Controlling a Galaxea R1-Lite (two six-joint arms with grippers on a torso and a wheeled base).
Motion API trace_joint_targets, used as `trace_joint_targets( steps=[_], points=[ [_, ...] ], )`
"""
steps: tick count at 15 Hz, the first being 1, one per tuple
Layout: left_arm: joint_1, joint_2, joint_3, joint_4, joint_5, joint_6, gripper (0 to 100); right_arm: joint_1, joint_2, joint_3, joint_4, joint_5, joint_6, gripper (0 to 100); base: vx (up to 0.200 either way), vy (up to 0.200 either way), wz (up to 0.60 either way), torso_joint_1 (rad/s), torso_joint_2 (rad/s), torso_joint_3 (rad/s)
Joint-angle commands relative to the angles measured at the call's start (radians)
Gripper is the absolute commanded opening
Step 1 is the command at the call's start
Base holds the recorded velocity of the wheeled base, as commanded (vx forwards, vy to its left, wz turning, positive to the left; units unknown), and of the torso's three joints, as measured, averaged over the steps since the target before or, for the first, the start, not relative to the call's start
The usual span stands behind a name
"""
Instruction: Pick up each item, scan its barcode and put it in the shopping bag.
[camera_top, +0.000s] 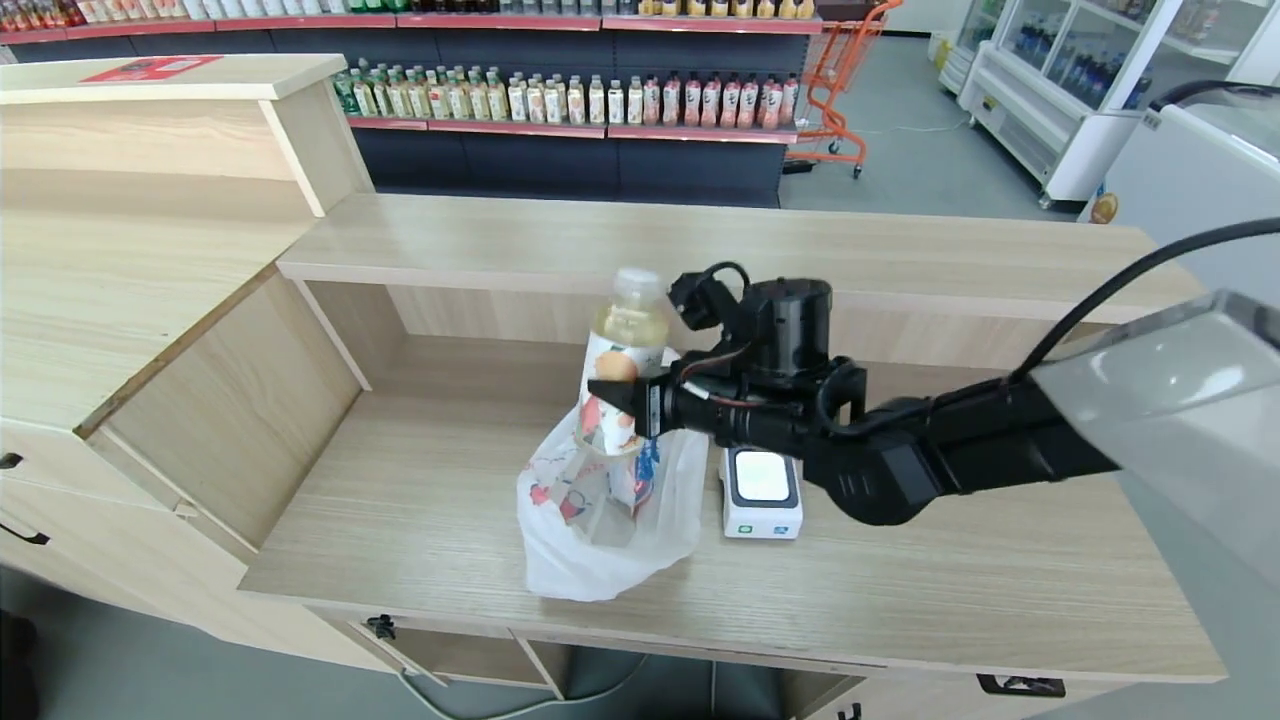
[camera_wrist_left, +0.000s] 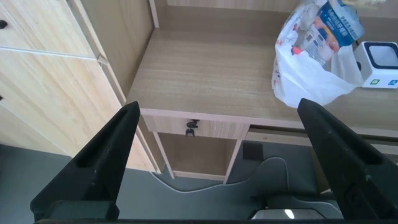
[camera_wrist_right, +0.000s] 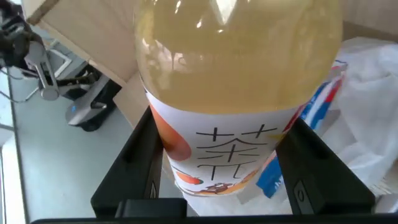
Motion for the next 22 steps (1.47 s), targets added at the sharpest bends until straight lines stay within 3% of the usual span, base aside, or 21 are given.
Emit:
trace_joint_targets(
  steps=[1,8,17,18,22],
  points=[
    [0.001,0.002,0.0,0.0,0.0,0.0,100,0.013,0.084,0.055,-0.067,0.026,-0.052,0,0.0,0.0,0.0,0.0,0.0,0.0],
    [0.001,0.002,0.0,0.0,0.0,-0.001,100,0.008,0.361,0.003,-0.358,0.027,-0.227,0,0.0,0.0,0.0,0.0,0.0,0.0],
    [0.001,0.002,0.0,0.0,0.0,-0.001,100,0.011,0.567,-0.193,-0.448,0.027,-0.409,0,0.0,0.0,0.0,0.0,0.0,0.0],
    [0.001,0.002,0.0,0.0,0.0,-0.001,100,0.008,0.57,-0.193,-0.448,0.027,-0.412,100,0.0,0.0,0.0,0.0,0.0,0.0],
    [0.001,0.002,0.0,0.0,0.0,-0.001,100,0.008,0.565,-0.198,-0.455,0.03,-0.408,100,0.0,0.0,0.0,0.0,0.0,0.0]
  ],
)
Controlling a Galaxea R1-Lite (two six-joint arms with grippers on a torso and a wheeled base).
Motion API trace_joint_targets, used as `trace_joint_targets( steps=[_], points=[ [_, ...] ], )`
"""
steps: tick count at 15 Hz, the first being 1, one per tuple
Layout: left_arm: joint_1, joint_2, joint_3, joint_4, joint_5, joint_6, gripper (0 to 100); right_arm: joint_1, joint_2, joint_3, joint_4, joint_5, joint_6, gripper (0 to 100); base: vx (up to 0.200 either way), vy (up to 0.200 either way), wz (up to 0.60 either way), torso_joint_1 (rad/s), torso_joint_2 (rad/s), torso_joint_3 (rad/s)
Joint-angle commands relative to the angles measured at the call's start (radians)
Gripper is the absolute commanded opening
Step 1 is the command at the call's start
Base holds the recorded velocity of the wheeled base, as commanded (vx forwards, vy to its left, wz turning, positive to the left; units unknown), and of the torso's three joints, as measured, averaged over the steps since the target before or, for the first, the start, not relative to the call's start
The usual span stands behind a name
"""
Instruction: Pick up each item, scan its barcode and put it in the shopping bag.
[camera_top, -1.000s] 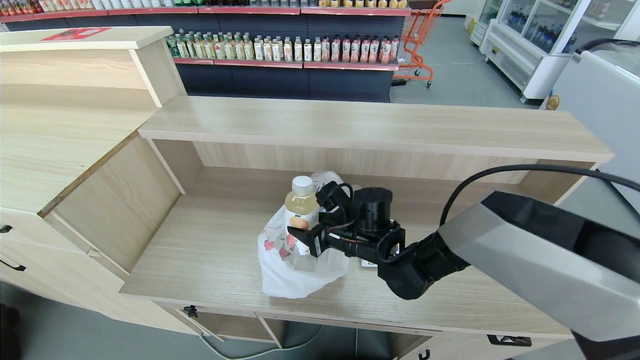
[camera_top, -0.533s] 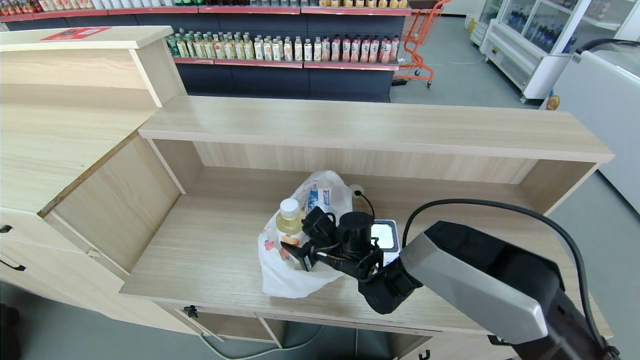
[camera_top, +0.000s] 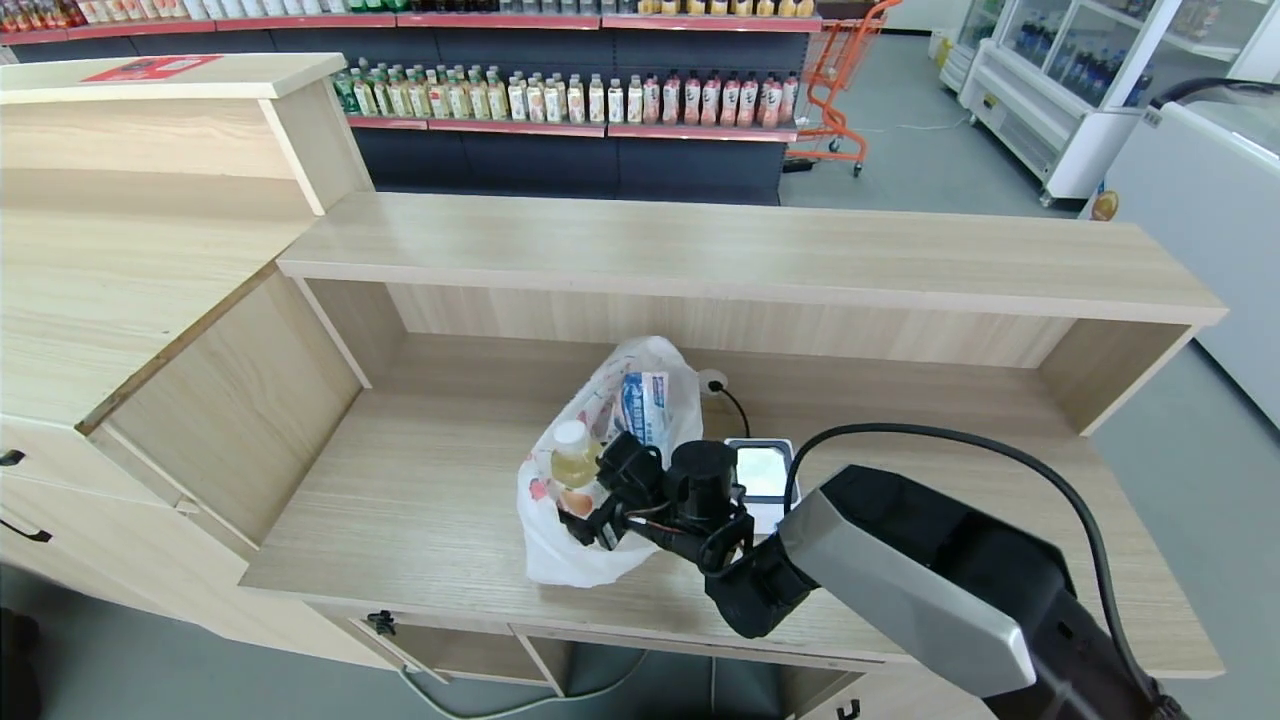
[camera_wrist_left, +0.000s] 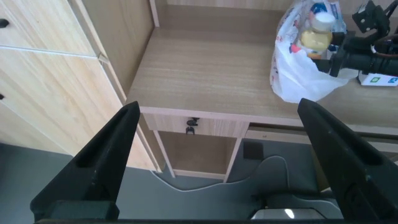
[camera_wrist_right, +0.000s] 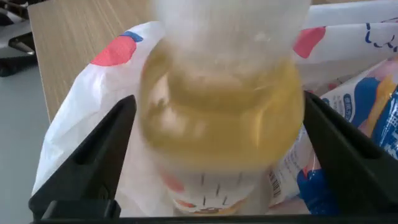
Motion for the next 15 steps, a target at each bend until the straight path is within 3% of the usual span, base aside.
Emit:
trace_joint_targets(
  steps=[1,9,15],
  points=[
    [0.0,0.002,0.0,0.0,0.0,0.0,100,0.0,-0.008,-0.007,0.004,0.0,0.009,100,0.0,0.0,0.0,0.0,0.0,0.0],
    [0.0,0.0,0.0,0.0,0.002,0.0,100,-0.015,-0.241,0.06,0.096,-0.009,0.241,100,0.0,0.0,0.0,0.0,0.0,0.0],
    [0.0,0.0,0.0,0.0,0.002,0.0,100,-0.112,-0.348,0.125,0.107,-0.009,0.273,100,0.0,0.0,0.0,0.0,0.0,0.0]
  ],
)
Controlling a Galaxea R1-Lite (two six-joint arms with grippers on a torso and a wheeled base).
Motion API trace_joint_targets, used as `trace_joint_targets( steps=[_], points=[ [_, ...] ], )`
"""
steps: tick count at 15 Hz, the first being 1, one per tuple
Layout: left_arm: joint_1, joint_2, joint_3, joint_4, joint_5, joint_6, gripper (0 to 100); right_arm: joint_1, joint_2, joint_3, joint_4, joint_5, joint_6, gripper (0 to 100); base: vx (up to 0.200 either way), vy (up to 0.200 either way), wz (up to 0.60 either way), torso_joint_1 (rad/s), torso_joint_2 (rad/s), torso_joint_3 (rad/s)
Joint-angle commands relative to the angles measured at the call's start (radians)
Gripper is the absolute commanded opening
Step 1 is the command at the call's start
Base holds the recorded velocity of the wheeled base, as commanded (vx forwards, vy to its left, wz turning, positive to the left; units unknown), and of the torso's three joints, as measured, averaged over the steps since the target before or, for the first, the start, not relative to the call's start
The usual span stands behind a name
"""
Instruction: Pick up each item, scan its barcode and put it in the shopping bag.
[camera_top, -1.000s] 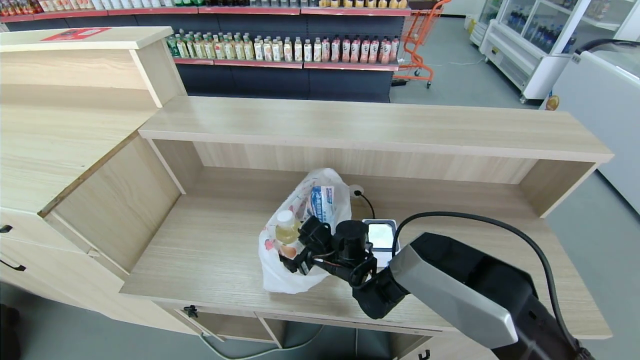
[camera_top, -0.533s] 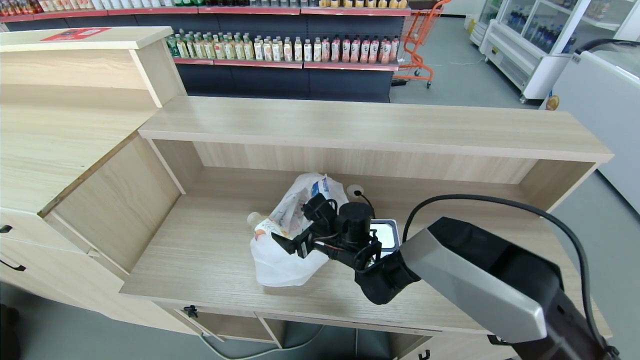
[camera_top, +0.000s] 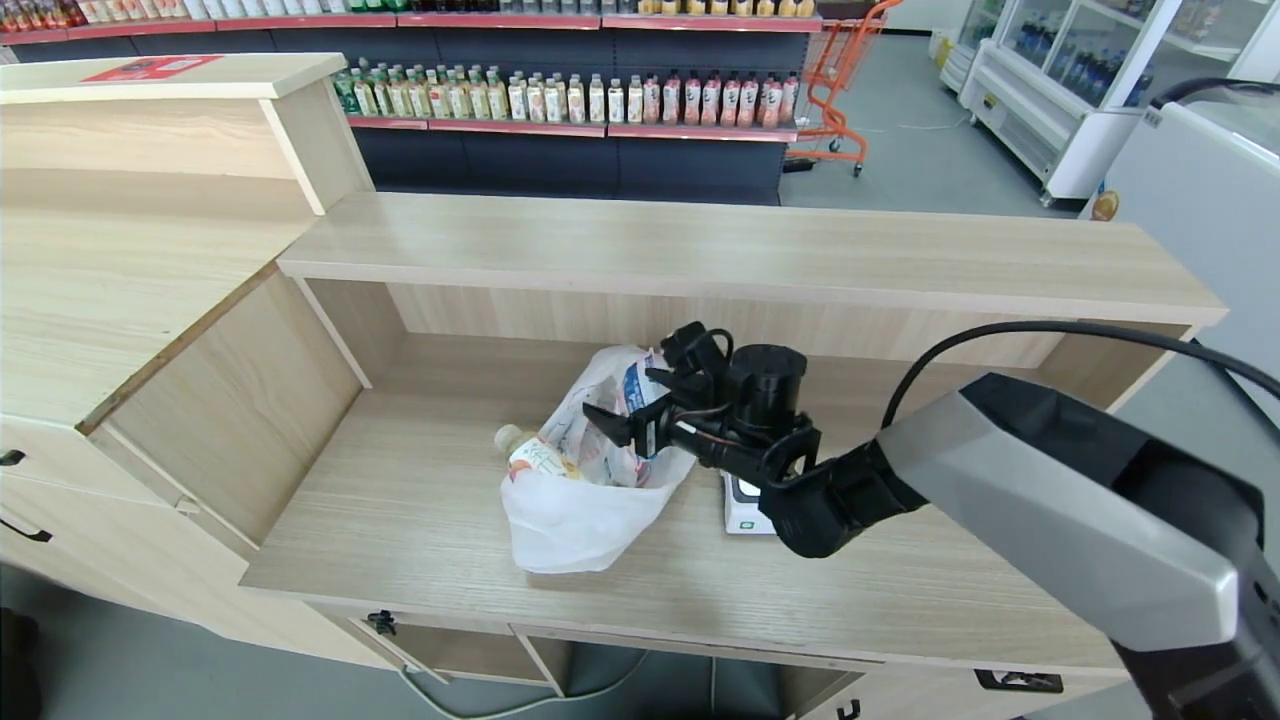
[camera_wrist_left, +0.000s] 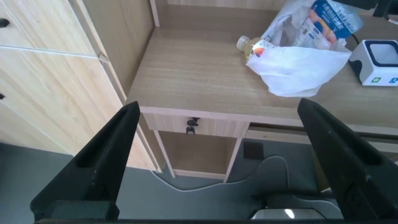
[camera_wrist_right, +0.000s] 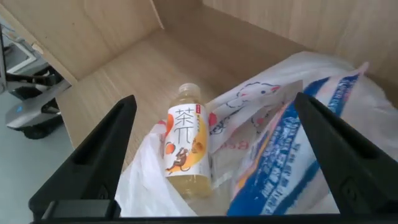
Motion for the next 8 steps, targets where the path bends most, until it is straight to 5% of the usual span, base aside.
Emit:
trace_joint_targets(
  steps=[1,4,8],
  points=[
    [0.001,0.002,0.0,0.0,0.0,0.0,100,-0.033,-0.104,0.033,0.025,-0.002,0.069,100,0.0,0.0,0.0,0.0,0.0,0.0],
    [0.001,0.002,0.0,0.0,0.002,0.0,100,-0.069,-0.283,0.093,0.184,-0.035,0.157,100,0.0,0.0,0.0,0.0,0.0,0.0],
    [0.001,0.0,0.0,0.0,0.0,-0.002,100,-0.15,-0.702,0.454,0.426,-0.249,0.147,100,0.0,0.0,0.0,0.0,0.0,0.0]
  ],
)
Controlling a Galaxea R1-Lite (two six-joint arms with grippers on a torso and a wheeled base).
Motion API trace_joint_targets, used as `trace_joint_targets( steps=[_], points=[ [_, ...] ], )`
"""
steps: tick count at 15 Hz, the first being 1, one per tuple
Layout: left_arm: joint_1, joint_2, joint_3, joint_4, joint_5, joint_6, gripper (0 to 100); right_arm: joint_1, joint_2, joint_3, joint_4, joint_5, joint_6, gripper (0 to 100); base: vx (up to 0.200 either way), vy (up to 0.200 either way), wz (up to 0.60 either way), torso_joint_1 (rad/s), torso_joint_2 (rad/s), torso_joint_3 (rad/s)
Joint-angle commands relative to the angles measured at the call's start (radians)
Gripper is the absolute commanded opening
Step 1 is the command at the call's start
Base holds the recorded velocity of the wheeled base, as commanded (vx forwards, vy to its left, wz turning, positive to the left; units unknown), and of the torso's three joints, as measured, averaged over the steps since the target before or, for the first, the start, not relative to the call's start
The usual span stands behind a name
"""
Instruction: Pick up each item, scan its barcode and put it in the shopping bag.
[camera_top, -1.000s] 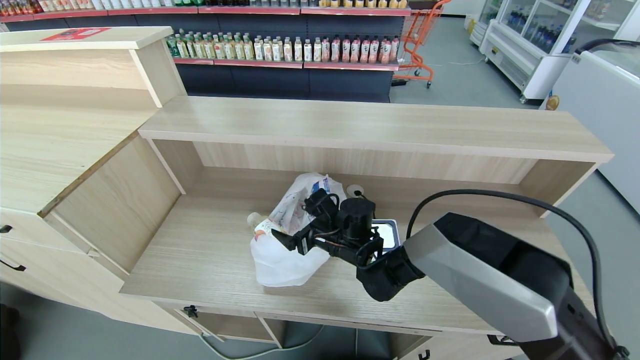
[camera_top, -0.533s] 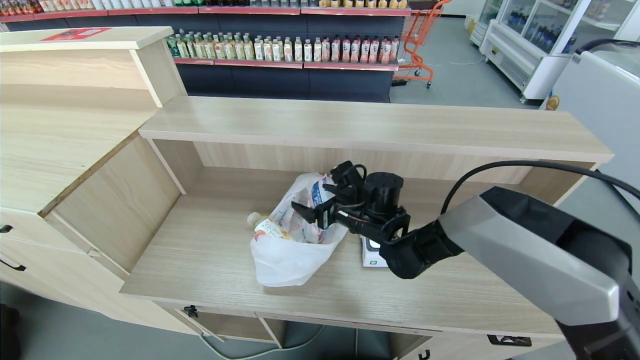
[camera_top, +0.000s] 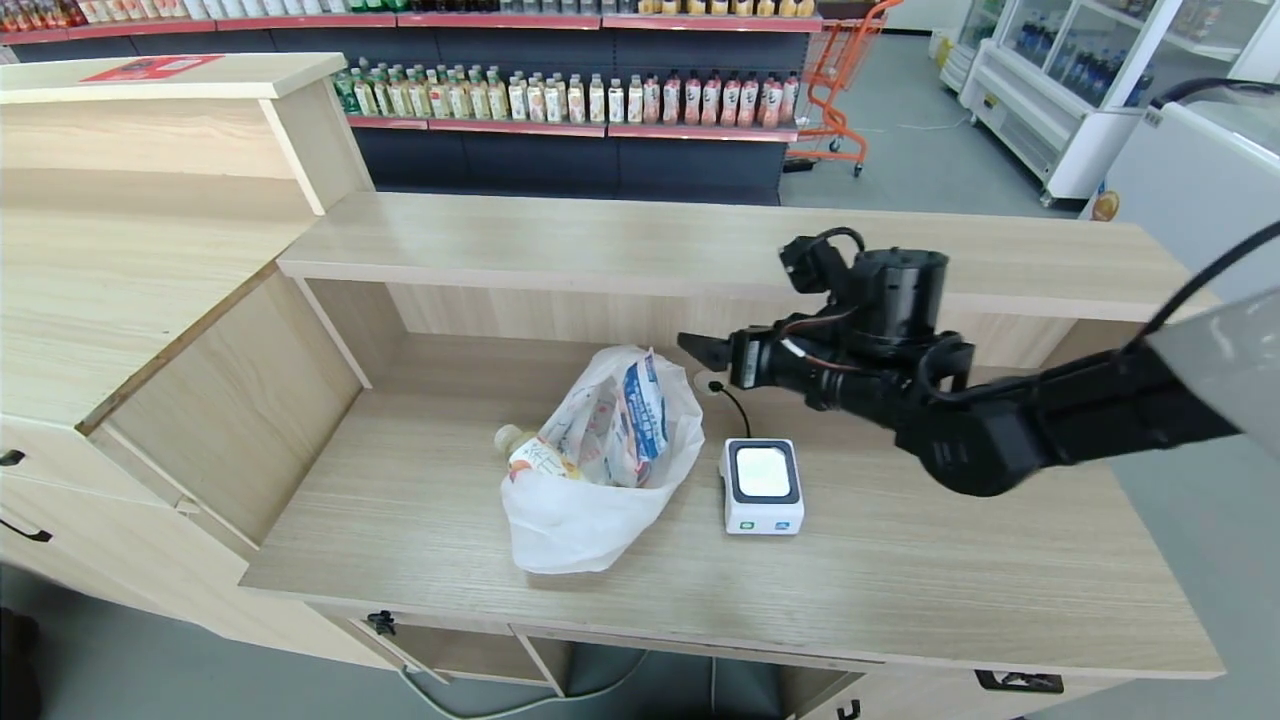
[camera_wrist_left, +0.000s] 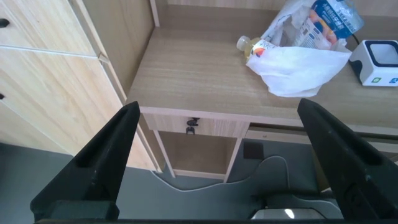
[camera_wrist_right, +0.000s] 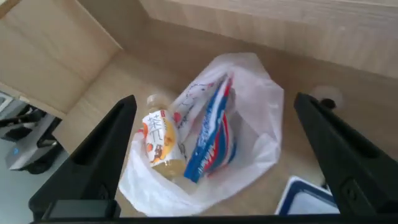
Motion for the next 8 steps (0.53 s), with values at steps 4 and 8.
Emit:
trace_joint_targets(
  steps=[4,8],
  points=[
    [0.0,0.002,0.0,0.0,0.002,-0.001,100,-0.108,-0.743,0.788,0.175,-0.256,0.018,100,0.0,0.0,0.0,0.0,0.0,0.0],
    [0.0,0.002,0.0,0.0,0.0,-0.001,100,-0.116,-1.087,1.14,0.184,-0.256,0.038,100,0.0,0.0,0.0,0.0,0.0,0.0]
  ],
)
